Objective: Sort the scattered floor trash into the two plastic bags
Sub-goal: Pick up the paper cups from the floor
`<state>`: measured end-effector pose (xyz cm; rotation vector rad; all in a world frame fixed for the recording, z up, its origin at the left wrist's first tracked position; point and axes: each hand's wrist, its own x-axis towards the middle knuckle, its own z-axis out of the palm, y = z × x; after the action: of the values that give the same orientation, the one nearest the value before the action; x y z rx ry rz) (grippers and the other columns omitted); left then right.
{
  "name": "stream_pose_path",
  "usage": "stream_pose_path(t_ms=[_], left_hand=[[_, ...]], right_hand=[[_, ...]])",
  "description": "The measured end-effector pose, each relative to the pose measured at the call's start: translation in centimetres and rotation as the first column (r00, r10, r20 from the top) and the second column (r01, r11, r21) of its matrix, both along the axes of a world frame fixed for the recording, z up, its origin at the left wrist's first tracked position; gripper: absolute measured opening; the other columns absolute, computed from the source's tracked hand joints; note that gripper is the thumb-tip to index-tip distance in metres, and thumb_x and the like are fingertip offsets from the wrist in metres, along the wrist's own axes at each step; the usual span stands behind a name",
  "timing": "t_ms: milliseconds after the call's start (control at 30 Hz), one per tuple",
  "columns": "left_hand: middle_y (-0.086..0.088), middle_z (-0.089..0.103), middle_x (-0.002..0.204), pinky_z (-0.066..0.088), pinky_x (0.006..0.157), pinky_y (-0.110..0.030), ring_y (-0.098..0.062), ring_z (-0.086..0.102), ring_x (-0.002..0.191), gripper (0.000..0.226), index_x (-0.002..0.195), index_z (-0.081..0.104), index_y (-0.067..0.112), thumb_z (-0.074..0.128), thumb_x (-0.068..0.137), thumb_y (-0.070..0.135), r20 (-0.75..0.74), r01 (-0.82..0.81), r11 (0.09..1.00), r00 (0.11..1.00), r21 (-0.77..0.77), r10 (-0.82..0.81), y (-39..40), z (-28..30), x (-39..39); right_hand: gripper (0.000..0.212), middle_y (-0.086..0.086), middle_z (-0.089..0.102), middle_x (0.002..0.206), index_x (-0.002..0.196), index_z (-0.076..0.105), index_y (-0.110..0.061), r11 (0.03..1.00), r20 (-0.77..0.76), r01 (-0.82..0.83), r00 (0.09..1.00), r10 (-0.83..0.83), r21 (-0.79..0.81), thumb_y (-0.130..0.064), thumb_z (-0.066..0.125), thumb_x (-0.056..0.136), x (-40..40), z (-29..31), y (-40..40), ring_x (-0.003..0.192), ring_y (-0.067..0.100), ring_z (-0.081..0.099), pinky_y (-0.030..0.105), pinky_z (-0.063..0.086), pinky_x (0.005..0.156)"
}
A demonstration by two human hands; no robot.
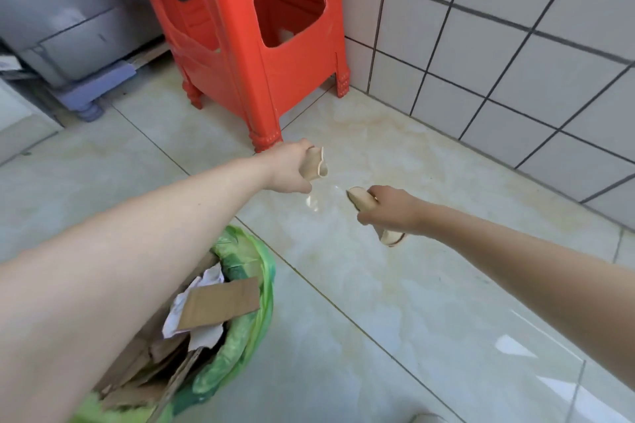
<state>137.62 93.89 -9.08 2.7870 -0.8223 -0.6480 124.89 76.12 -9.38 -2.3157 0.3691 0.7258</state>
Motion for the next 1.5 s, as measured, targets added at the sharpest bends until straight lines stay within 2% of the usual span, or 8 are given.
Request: stream_pose_path(t_ms=[233, 333, 500, 700, 1033, 1200, 1333, 1500], left_hand=[[-0.004, 0.058, 0.109, 0.048, 0.079, -0.033, -0.027, 0.055, 0.100, 0.061, 0.126, 0.047, 0.022, 0.068, 0.069, 0.028, -0.093, -0.215, 0.942, 0.976, -0.260, 0.197, 4.0, 5.2, -0.9], [0.001, 0.058, 0.089, 0.045, 0.061, -0.028, -0.022, 0.057, 0.081, 0.050, 0.108, 0.054, 0.022, 0.065, 0.061, 0.032, -0.213, -0.394, 0.847, 0.917, -0.357, 0.337, 6.4, 5.0, 0.1], [0.014, 0.050, 0.070, 0.036, 0.044, -0.007, -0.004, 0.049, 0.062, 0.025, 0.097, 0.053, 0.024, 0.067, 0.077, 0.017, -0.260, -0.619, 0.639, 0.780, -0.457, 0.569, 9.4, 4.8, 2.4], [0.009, 0.053, 0.072, 0.044, 0.063, -0.025, -0.012, 0.050, 0.069, 0.021, 0.093, 0.060, 0.021, 0.063, 0.072, 0.018, -0.364, -0.739, 0.445, 0.651, -0.506, 0.666, 13.8, 8.7, 0.4], [0.006, 0.063, 0.076, 0.047, 0.060, -0.019, -0.007, 0.059, 0.069, 0.010, 0.081, 0.063, 0.021, 0.070, 0.077, 0.015, -0.539, -0.882, -0.174, 0.103, -0.437, 0.836, 27.6, 17.6, -10.8], [-0.003, 0.071, 0.101, 0.058, 0.081, -0.041, -0.018, 0.069, 0.091, 0.057, 0.113, 0.061, 0.019, 0.072, 0.060, 0.037, -0.610, -0.852, -0.461, -0.231, -0.249, 0.758, 33.3, 18.4, -19.6], [-0.010, 0.069, 0.098, 0.054, 0.068, -0.030, -0.026, 0.067, 0.092, 0.026, 0.107, 0.063, 0.010, 0.066, 0.081, 0.009, -0.608, -0.783, -0.601, -0.402, -0.161, 0.685, 35.6, 17.5, -25.3], [-0.016, 0.064, 0.113, 0.059, 0.068, -0.039, -0.032, 0.062, 0.103, 0.032, 0.117, 0.059, 0.006, 0.064, 0.085, 0.009, -0.654, -0.709, -0.697, -0.579, 0.108, 0.487, 37.1, 13.9, -30.7]], right_hand=[[0.027, 0.016, 0.066, 0.103, 0.102, 0.056, -0.008, 0.992, 0.146, -0.072, 0.988, 0.056, 0.104, -0.021, 0.057, 0.079, 2.4, 6.1, 2.9, 0.095, 0.033, 0.066, 0.046, 0.055, 0.083], [0.022, 0.016, 0.068, 0.094, 0.096, 0.059, -0.004, 0.972, 0.167, -0.095, 0.984, 0.059, 0.216, -0.015, 0.056, 0.077, 4.9, 6.2, 4.4, 0.089, 0.035, 0.069, 0.049, 0.057, 0.076], [0.006, 0.017, 0.069, 0.084, 0.082, 0.060, -0.007, 0.947, 0.191, -0.144, 0.977, 0.091, 0.288, -0.008, 0.055, 0.080, 7.9, 5.9, 7.1, 0.077, 0.034, 0.070, 0.030, 0.052, 0.055], [0.008, 0.000, 0.059, 0.074, 0.084, 0.059, -0.016, 0.941, 0.241, -0.303, 0.935, 0.262, 0.151, -0.021, 0.060, 0.078, 9.6, 9.2, 12.1, 0.069, 0.020, 0.057, 0.029, 0.046, 0.055], [0.019, 0.005, 0.062, 0.088, 0.099, 0.059, -0.013, 0.848, 0.217, -0.449, 0.891, 0.400, 0.280, -0.019, 0.061, 0.082, 8.1, 18.9, 28.2, 0.084, 0.025, 0.059, 0.032, 0.049, 0.065], [0.021, 0.005, 0.065, 0.089, 0.097, 0.058, -0.013, 0.783, 0.093, -0.528, 0.843, 0.530, 0.328, -0.031, 0.060, 0.085, 3.3, 19.8, 35.8, 0.086, 0.025, 0.060, 0.039, 0.053, 0.069], [0.020, 0.006, 0.062, 0.091, 0.095, 0.054, -0.013, 0.749, -0.004, -0.578, 0.791, 0.612, 0.324, -0.032, 0.057, 0.089, -0.4, 18.2, 40.1, 0.085, 0.026, 0.057, 0.034, 0.046, 0.065], [0.019, 0.005, 0.054, 0.090, 0.091, 0.043, -0.016, 0.700, -0.152, -0.662, 0.689, 0.709, 0.267, -0.034, 0.050, 0.092, -4.4, 14.2, 43.7, 0.074, 0.023, 0.050, 0.029, 0.035, 0.053]])
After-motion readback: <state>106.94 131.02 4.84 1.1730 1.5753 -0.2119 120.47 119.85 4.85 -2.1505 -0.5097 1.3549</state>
